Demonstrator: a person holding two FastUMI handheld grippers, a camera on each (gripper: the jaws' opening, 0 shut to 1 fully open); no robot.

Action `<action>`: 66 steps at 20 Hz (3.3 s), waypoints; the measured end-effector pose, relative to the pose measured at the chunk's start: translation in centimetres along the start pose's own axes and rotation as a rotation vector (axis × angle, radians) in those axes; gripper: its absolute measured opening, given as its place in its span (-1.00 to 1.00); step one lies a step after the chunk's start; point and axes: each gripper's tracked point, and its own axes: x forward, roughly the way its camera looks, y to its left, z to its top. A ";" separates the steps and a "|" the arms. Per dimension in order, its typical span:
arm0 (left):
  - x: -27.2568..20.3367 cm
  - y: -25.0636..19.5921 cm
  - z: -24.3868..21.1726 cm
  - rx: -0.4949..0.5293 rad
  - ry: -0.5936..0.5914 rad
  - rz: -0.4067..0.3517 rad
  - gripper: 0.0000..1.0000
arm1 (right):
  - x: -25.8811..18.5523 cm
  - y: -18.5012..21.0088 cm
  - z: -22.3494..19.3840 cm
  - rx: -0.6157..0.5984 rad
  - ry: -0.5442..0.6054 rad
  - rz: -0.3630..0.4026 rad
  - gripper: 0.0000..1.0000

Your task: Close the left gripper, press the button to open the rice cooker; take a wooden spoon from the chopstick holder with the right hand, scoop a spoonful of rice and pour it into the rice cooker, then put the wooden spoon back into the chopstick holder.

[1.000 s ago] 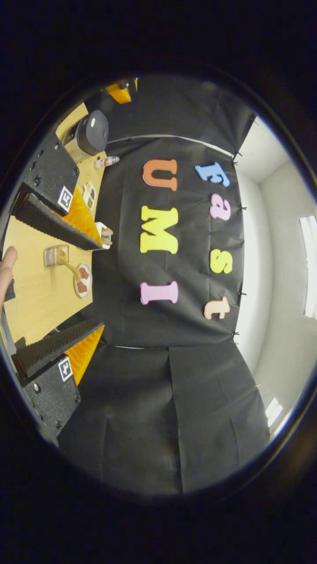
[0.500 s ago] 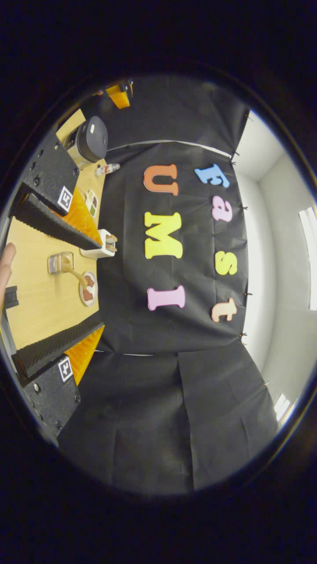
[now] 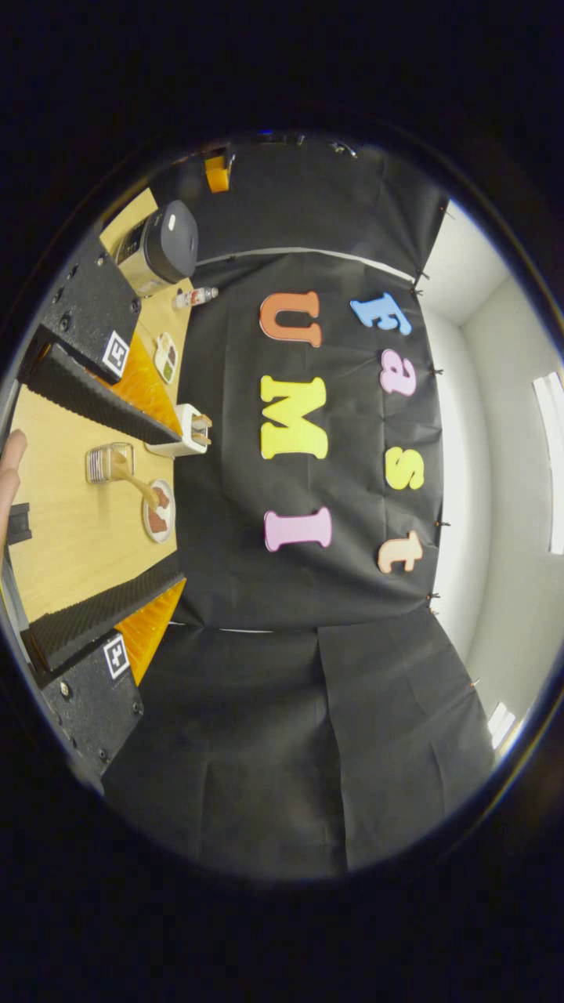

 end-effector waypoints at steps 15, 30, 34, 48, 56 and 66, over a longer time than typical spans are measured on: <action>9.8 6.4 -10.0 -0.022 0.396 0.169 -1.00 | 2.3 0.1 -5.1 -0.023 0.058 0.048 1.00; 9.9 6.4 -12.7 -0.070 0.512 0.163 -1.00 | 2.8 1.0 -6.6 -0.051 0.096 0.067 1.00; 9.6 6.5 -11.7 -0.084 0.467 0.167 -1.00 | 2.1 1.2 -6.4 -0.067 0.092 0.068 1.00; 1.9 3.0 0.9 -0.043 0.023 0.112 0.91 | 3.4 2.4 -9.3 -0.097 0.115 0.073 1.00; -4.0 -1.1 0.5 -0.065 -0.116 0.029 1.00 | 11.2 3.6 -13.4 -0.016 0.128 0.072 1.00; -7.2 -5.2 -4.5 0.049 -0.121 -0.042 0.91 | 23.7 2.8 -19.6 0.038 0.227 0.026 1.00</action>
